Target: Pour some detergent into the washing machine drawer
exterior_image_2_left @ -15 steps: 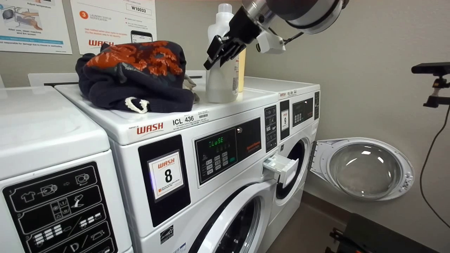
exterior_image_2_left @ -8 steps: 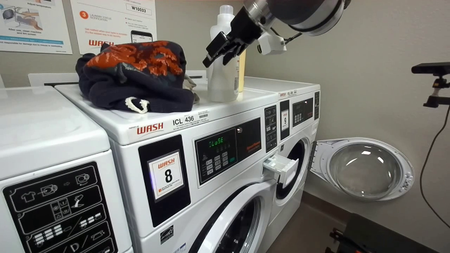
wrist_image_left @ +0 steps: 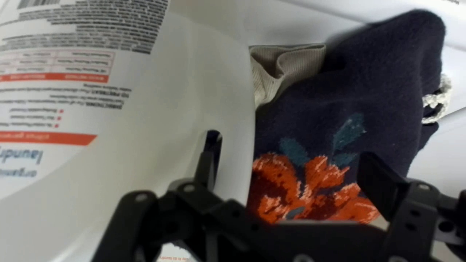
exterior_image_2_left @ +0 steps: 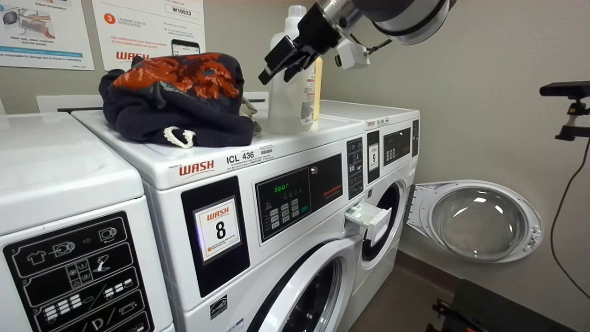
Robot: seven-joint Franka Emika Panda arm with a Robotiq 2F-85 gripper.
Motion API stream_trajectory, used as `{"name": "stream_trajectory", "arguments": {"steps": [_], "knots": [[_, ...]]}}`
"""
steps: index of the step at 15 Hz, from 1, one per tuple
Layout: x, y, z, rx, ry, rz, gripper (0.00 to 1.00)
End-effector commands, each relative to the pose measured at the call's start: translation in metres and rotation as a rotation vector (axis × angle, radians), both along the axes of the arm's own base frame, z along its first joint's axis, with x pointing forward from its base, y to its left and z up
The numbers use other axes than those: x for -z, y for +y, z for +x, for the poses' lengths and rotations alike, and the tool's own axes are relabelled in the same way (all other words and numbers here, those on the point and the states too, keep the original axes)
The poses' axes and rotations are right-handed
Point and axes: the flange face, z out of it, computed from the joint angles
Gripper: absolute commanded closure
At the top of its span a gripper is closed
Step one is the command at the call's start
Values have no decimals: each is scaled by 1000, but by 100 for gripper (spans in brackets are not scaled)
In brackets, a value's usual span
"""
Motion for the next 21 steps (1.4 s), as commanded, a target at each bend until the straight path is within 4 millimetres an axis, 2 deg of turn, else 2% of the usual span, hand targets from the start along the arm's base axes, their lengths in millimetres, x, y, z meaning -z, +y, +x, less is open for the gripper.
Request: {"name": "stream_trajectory", "arguments": {"steps": [1, 9, 21], "knots": [[1, 0, 8, -51, -21, -9, 0], [12, -12, 25, -22, -66, -34, 0], [2, -1, 45, -49, -97, 47, 0]]}}
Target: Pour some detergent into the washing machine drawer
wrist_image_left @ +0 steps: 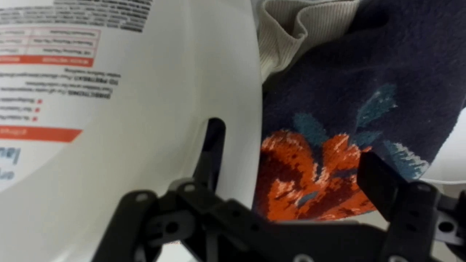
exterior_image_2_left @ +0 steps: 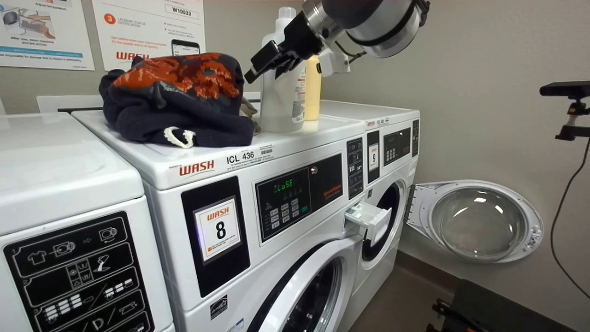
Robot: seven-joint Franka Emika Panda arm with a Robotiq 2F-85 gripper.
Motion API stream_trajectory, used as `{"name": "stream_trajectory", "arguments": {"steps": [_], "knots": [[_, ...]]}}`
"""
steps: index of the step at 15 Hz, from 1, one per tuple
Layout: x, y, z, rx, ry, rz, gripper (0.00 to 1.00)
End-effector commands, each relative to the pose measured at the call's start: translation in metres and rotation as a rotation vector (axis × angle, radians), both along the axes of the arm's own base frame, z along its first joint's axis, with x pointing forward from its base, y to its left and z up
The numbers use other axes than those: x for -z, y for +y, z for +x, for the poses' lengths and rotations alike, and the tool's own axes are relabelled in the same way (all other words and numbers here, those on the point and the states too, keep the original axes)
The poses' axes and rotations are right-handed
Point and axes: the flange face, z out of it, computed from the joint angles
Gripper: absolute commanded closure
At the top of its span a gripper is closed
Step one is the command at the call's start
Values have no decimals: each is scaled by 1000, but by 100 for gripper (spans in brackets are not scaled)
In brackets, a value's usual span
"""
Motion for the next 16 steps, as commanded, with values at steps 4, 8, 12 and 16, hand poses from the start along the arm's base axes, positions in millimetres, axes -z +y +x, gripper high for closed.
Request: {"name": "stream_trajectory", "arguments": {"steps": [4, 8, 12, 16], "knots": [[-7, -3, 12, -30, -25, 51, 26], [-8, -14, 12, -22, -34, 73, 58], [-5, -25, 10, -2, -32, 82, 88], [-2, -31, 9, 21, -21, 84, 94]]}}
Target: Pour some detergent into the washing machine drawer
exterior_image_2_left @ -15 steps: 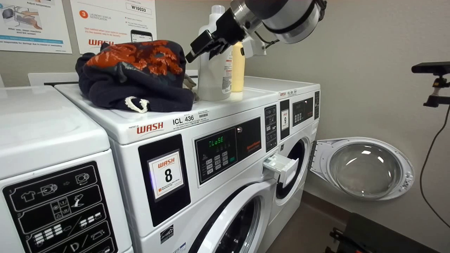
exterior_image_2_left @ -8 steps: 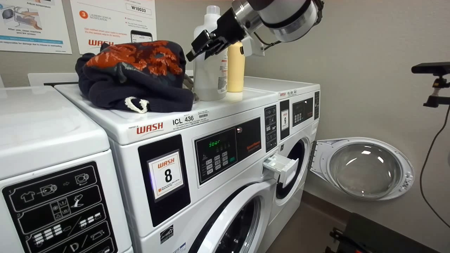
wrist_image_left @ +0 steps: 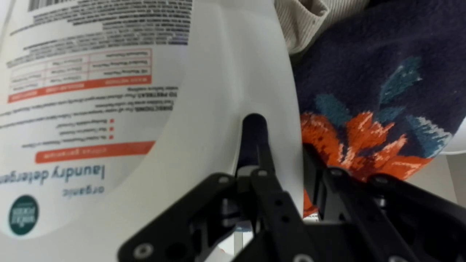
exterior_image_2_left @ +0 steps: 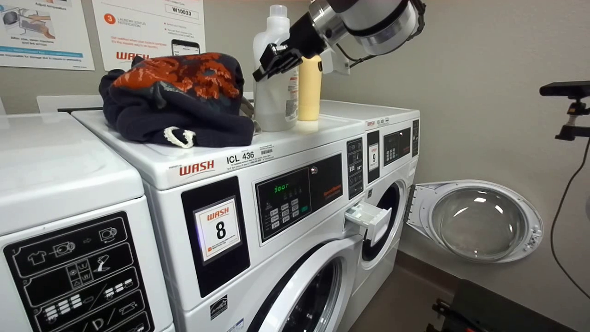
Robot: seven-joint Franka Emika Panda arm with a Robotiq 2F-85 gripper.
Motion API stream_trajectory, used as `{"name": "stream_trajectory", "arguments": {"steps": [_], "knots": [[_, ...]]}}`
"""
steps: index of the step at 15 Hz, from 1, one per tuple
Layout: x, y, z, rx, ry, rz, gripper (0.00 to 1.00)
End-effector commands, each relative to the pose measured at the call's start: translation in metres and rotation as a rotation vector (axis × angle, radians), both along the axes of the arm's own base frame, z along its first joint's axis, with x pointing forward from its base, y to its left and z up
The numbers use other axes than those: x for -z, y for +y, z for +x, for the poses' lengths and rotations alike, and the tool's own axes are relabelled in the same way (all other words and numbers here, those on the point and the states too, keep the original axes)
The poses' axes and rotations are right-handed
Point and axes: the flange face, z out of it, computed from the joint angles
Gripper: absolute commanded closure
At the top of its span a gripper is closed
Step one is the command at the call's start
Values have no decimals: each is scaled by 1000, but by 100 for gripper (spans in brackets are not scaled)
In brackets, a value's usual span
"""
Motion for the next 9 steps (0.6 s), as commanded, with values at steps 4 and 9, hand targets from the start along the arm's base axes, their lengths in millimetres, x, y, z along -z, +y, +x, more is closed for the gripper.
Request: {"name": "stream_trajectory", "arguments": {"steps": [4, 9], "knots": [[2, 0, -6, 39, 51, -29, 94], [-24, 27, -34, 73, 110, -71, 94]]}}
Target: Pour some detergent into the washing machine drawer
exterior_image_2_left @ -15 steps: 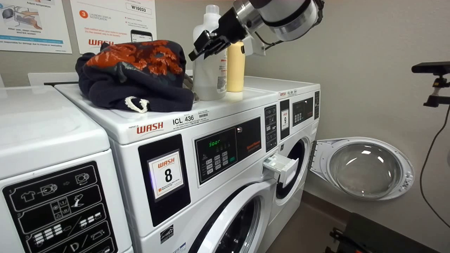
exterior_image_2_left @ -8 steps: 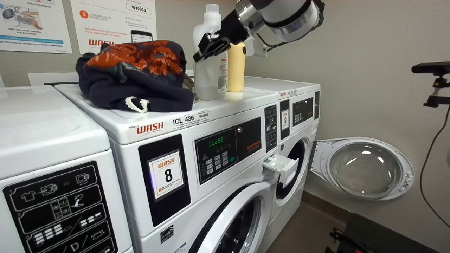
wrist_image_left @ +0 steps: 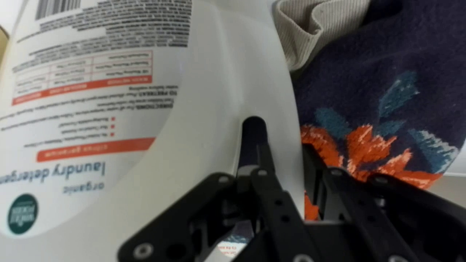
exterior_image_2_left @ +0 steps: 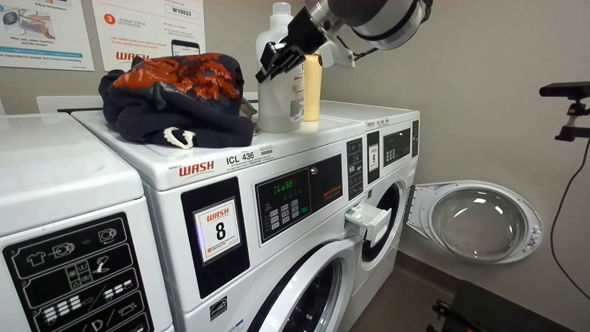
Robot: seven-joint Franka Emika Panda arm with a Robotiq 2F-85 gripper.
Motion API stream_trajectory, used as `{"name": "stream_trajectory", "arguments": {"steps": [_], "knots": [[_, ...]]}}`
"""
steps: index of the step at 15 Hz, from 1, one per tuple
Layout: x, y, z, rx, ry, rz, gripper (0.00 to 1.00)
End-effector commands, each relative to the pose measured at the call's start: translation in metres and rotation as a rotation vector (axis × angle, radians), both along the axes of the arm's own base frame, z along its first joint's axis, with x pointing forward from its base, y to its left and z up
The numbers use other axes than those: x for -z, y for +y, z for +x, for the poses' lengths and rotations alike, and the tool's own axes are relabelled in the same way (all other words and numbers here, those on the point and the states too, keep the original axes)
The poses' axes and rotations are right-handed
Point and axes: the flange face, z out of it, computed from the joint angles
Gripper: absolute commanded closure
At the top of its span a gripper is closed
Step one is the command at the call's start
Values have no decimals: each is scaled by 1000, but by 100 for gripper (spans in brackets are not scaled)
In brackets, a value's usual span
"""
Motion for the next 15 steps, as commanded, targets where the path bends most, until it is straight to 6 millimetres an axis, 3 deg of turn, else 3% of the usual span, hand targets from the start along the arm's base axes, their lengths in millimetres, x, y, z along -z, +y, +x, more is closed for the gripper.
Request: {"name": "stream_trajectory", "arguments": {"steps": [1, 7, 11, 15], "knots": [[-19, 18, -34, 7, 54, -31, 94], [-40, 45, -73, 52, 79, 1, 94], [-55, 31, -96, 166, 65, 44, 94], [-68, 1, -126, 272, 43, 106, 94]]}}
